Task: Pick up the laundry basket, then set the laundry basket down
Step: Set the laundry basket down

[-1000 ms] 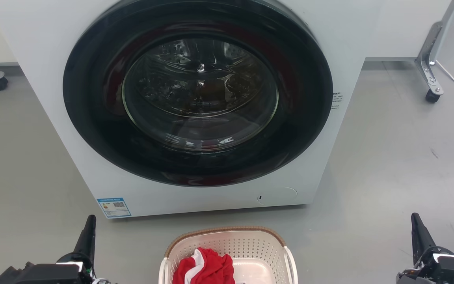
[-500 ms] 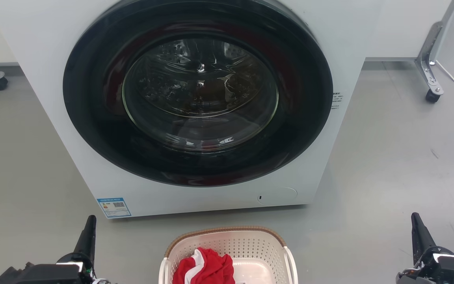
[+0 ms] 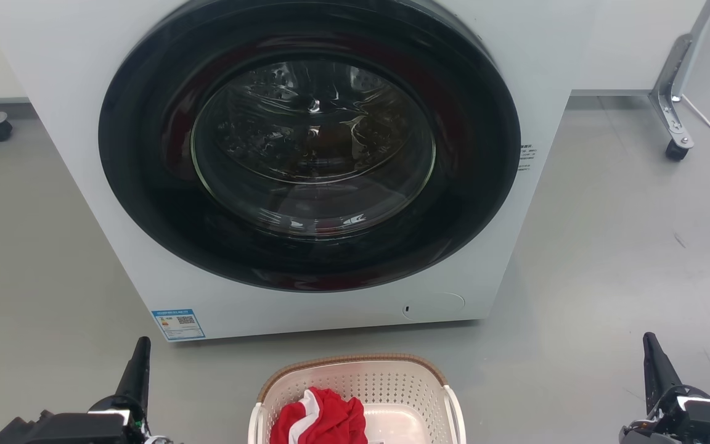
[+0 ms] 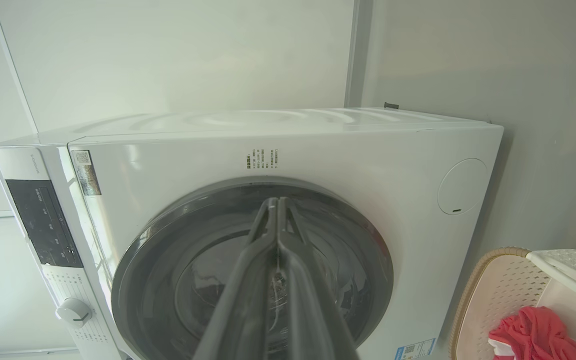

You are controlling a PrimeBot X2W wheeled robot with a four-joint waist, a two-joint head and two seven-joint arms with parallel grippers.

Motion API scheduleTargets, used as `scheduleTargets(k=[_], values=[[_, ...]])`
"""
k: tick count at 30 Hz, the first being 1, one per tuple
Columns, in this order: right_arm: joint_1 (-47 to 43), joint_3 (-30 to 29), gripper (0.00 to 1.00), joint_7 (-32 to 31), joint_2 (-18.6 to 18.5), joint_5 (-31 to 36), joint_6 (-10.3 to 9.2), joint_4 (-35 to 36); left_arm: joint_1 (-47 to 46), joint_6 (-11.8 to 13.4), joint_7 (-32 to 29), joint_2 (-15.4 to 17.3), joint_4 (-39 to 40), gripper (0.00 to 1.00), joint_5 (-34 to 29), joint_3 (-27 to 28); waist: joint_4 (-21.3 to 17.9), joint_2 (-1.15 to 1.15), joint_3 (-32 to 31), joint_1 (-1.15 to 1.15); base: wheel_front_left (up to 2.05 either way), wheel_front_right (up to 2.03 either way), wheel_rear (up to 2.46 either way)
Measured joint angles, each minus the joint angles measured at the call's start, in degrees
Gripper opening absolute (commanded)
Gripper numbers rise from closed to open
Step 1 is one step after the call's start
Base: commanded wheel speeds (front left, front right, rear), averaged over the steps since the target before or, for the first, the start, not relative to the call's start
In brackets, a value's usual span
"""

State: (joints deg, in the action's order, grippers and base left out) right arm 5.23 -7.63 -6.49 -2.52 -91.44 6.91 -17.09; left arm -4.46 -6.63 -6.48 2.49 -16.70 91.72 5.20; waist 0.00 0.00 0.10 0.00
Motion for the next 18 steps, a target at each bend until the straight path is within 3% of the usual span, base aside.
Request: scheduleTargets(k=[18], values=[[0.0,0.0,0.0,0.0,0.0,0.0,0.0,-0.01,0.0,-0.01,0.0,0.0,-0.04,0.0,0.0,0.0,0.0,0.0,0.0,0.0,0.0,0.0,0.0]])
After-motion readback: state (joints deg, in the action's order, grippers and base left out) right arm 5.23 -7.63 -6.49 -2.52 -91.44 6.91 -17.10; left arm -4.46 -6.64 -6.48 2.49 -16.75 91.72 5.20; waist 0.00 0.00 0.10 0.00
